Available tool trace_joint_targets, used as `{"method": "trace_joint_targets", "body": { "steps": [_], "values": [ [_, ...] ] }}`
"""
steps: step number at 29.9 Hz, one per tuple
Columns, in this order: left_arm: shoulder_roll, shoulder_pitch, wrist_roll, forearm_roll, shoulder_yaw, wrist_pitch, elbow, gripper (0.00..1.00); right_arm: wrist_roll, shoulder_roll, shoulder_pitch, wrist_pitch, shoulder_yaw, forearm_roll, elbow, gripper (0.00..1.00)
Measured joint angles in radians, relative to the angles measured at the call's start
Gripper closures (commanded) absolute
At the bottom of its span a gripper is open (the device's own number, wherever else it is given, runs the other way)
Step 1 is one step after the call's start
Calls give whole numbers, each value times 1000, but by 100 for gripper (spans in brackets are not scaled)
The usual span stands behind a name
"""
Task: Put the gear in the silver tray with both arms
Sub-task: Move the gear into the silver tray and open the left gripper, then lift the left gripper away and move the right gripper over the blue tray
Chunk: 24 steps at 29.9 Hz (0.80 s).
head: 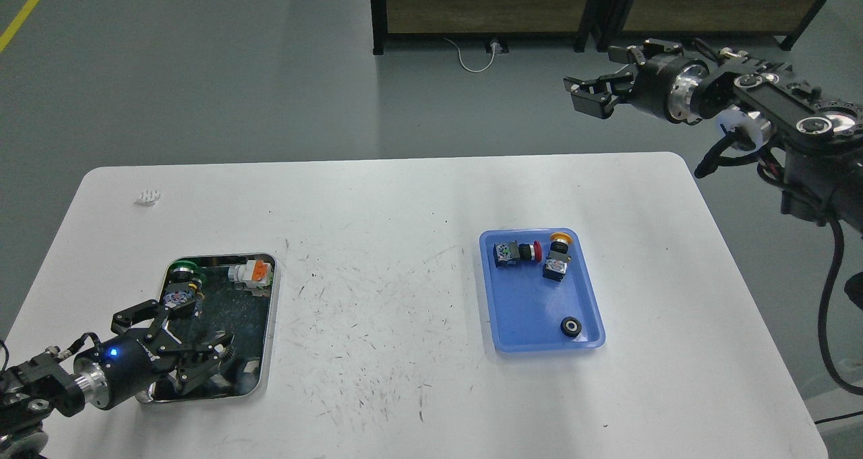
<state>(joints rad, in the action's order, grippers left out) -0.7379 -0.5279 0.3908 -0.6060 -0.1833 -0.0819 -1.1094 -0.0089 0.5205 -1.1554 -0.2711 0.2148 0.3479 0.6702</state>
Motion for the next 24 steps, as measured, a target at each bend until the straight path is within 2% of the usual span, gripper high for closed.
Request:
{"method": "trace_joint_targets", "body": {
  "steps": [7,15,24],
  "values": [
    [-24,-34,-45,53,-121,-18,0,3,-10,117,5,-20,-139,-8,234,11],
    [-54,-161,-103,196,-137,-21,41,3,-33,260,9,-64,-290,-12,445,11],
    [-55,-268,-142,262,-137,-18,75,3,-35,318,125,-100,-339,7,494,11]
  ]
}}
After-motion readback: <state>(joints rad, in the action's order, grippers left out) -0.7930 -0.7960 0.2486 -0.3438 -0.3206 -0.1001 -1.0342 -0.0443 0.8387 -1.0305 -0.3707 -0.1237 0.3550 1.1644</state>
